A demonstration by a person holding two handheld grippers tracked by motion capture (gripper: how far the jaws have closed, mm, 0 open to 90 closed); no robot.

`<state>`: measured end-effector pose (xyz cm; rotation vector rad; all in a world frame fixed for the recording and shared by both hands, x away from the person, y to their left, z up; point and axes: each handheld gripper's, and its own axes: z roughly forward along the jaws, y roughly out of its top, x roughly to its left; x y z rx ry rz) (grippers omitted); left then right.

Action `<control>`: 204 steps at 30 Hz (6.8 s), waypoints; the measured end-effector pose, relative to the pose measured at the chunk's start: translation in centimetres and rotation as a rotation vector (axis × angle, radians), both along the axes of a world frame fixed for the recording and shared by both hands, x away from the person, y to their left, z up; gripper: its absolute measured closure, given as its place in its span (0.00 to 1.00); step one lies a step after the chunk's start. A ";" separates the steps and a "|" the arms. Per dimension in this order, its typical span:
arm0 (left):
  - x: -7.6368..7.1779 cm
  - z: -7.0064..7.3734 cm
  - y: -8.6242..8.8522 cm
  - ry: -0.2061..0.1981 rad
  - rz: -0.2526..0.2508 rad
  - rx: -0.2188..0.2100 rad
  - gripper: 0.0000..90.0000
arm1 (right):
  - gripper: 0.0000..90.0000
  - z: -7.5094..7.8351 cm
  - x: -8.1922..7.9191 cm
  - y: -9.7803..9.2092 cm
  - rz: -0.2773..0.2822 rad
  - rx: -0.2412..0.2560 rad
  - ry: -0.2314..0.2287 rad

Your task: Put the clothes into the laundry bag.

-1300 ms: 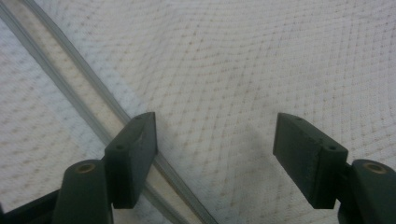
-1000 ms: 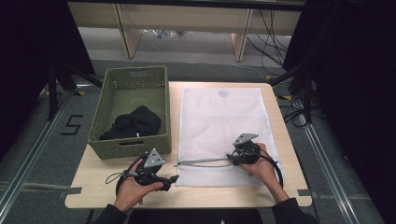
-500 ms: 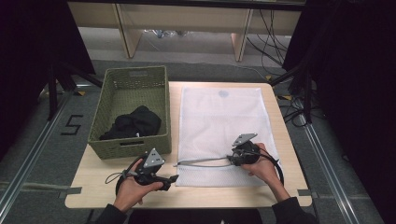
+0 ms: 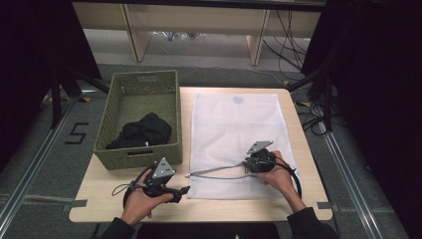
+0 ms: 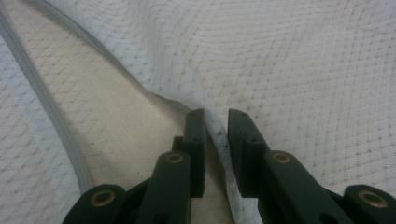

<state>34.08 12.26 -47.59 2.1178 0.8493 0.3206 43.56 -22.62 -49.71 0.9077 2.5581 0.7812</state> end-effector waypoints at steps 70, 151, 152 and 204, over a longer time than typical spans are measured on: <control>19.6 4.6 11.3 0.236 0.187 0.179 0.19 | 0.99 5.0 1.1 0.1 0.035 0.004 -0.201; 14.1 18.9 11.7 0.017 0.230 -0.172 0.66 | 0.99 5.6 1.5 -0.9 0.018 0.038 -0.194; 14.1 18.9 11.7 0.017 0.230 -0.172 0.66 | 0.99 5.6 1.5 -0.9 0.018 0.038 -0.194; 9.4 3.7 -17.2 0.353 -0.290 0.050 0.63 | 0.99 8.9 1.4 -3.6 -0.027 0.195 -0.230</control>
